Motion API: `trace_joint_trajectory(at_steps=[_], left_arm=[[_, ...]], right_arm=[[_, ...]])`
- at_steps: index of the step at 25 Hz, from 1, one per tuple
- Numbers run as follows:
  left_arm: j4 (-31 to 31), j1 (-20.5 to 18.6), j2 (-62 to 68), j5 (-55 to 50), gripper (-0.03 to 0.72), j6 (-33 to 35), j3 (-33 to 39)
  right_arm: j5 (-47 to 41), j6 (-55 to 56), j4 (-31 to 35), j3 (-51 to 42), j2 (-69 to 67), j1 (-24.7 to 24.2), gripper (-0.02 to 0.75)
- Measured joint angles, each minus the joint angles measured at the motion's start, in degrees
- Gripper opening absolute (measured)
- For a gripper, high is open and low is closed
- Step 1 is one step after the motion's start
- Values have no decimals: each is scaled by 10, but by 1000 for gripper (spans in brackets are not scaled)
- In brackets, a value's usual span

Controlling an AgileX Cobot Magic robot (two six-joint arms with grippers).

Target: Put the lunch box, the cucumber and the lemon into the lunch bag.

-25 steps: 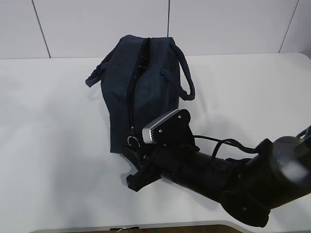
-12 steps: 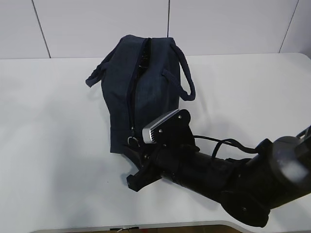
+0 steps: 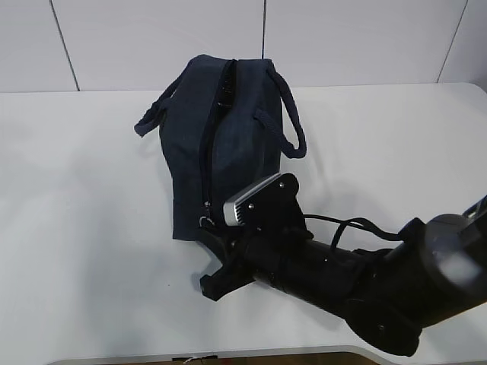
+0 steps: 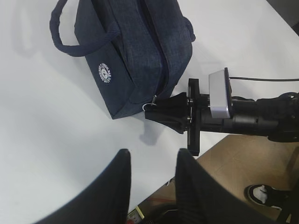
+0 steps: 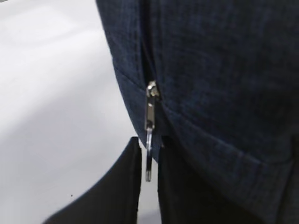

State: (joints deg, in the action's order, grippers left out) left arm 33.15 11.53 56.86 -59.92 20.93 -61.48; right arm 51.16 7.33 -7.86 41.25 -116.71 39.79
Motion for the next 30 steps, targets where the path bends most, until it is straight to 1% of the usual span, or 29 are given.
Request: trace_joint_trajectory(at_steps=[6,7,9,10,17,22,27,30], left_arm=[[0,0,-2,0,212,0,0],[0,0,-2,0,212,0,0],[0,0,-2,-5,212,0,0],[0,0,-2,-9,212,0,0],[-9,0,-2,-39,215,0,0],[-24,0,-2,-47,219,0,0],[-27,0,1,-55,221,0,6],[-28,0,8,-58,223,0,18]], right_arm=[[0,0,8,0,0,0,80],[0,0,10,0,0,0,67],[0,1,13,0,0,0,16],[0,5,13,0,0,0,7],[-2,31,12,0,2,0,6],[-18,33,8,-9,29,0,6],[-41,37,-6,-14,49,0,6],[-54,54,-28,-14,63,0,6]])
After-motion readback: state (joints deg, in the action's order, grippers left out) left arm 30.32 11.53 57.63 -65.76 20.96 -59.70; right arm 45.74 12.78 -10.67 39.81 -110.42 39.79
